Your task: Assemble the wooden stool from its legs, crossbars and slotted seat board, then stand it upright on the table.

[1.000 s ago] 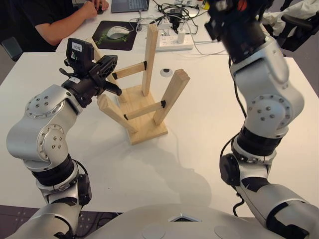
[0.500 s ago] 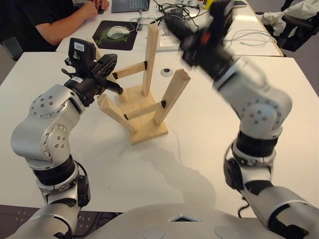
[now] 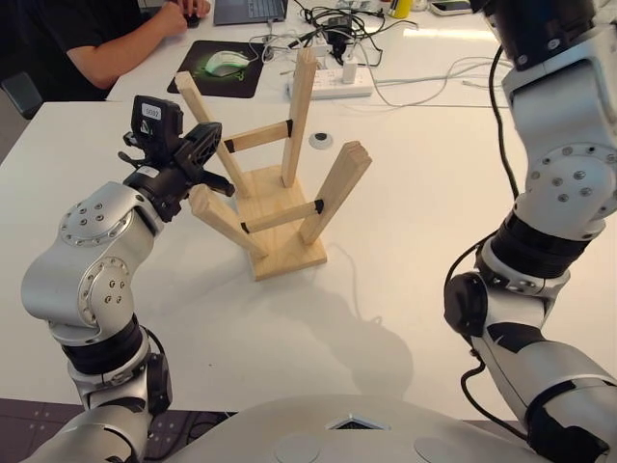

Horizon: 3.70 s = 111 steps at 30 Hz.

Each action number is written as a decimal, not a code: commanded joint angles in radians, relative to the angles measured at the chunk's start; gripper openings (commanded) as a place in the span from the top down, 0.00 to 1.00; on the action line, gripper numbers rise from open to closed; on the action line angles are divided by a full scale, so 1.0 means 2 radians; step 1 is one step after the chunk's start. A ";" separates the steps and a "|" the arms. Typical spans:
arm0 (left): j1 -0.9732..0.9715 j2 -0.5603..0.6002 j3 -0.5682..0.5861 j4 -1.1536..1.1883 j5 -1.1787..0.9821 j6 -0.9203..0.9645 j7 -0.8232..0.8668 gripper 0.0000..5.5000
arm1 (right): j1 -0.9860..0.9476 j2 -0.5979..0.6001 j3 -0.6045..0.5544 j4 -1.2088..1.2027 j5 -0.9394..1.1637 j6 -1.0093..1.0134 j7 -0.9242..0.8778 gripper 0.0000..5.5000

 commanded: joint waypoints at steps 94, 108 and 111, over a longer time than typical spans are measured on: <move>0.124 0.074 -0.034 0.067 0.040 -0.129 -0.036 0.74 | 0.270 -0.164 0.208 0.172 -0.362 -0.129 0.187 0.30; 0.126 0.107 -0.042 0.095 0.038 -0.167 -0.093 0.74 | 0.239 -0.168 0.200 0.273 -0.292 -0.202 0.406 0.30; 0.113 0.114 -0.046 0.115 0.041 -0.179 -0.107 0.74 | 0.224 -0.148 0.207 0.298 -0.298 -0.222 0.411 0.30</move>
